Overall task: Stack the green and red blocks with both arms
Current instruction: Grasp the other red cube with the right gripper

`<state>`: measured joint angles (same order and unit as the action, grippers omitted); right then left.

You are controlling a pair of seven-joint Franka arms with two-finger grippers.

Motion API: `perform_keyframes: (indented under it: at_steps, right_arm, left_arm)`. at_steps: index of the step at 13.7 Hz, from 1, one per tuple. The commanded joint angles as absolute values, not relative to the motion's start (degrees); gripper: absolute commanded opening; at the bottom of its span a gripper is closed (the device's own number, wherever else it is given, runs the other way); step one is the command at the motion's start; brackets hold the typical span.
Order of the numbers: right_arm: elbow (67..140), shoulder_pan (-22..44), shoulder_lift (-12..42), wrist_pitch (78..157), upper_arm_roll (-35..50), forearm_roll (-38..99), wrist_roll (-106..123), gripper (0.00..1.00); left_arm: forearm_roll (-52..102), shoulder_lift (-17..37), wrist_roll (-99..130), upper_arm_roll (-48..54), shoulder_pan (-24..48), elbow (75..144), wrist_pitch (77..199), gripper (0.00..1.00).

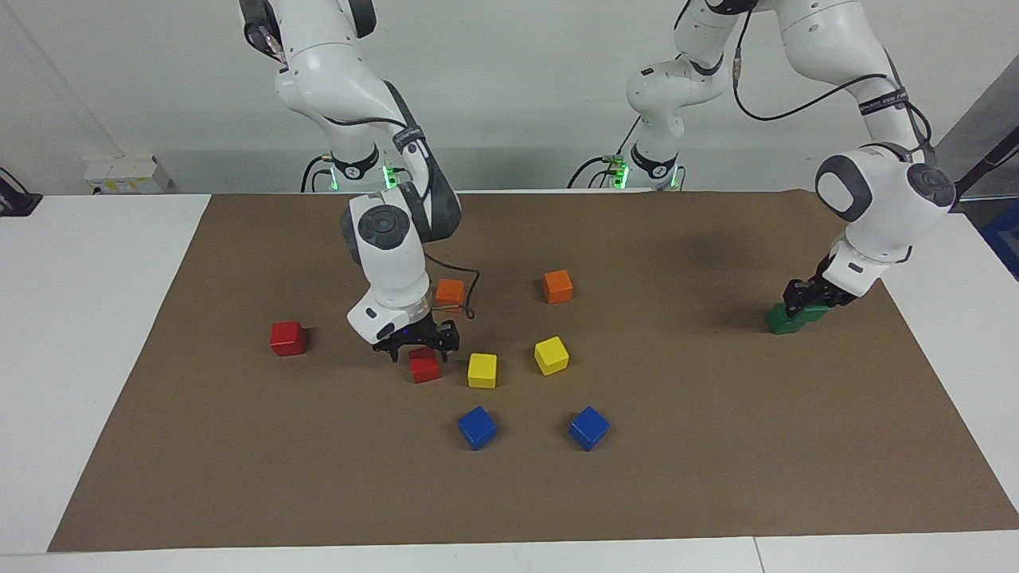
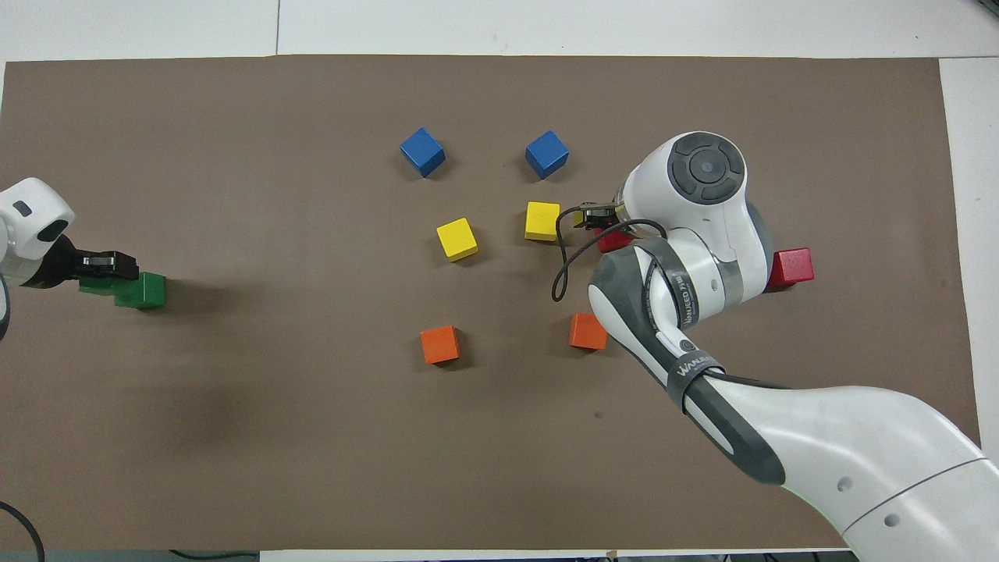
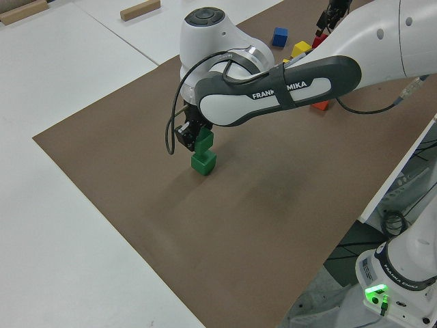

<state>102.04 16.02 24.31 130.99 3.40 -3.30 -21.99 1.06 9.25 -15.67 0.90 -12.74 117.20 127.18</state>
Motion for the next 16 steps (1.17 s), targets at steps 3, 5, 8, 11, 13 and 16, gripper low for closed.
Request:
perform_keyframes:
  at_steps: [3,5,8,11,13,16]
  right_arm:
    - [102.74,15.64,25.40,133.41,3.69,-3.87,-18.47,0.99]
    - [103.54,15.64,25.49,134.12,3.69,-3.87,-14.09,0.98]
    - [104.15,15.64,25.31,133.60,3.69,-3.87,-9.05,0.78]
    - [103.37,14.59,23.83,129.23,3.52,-3.52,-9.75,0.00]
    - [101.17,13.81,19.80,119.40,2.82,-3.52,-10.55,0.00]
    - [101.78,7.22,9.96,107.80,2.99,-1.94,-9.58,0.00]
  left_arm:
    - [0.35,5.98,-16.88,1.49,-14.33,122.87,132.19,0.00]
    - [0.44,6.15,-16.88,1.49,-14.33,122.96,133.06,0.00]
    - [0.44,6.42,-16.96,1.49,-14.33,123.48,134.56,0.00]
    - [0.44,6.59,-16.96,1.49,-14.33,124.54,135.88,0.00]
    - [0.44,6.68,-16.96,1.49,-14.24,124.54,135.79,0.00]
    - [0.44,7.21,-17.14,1.49,-14.15,124.54,135.88,0.85]
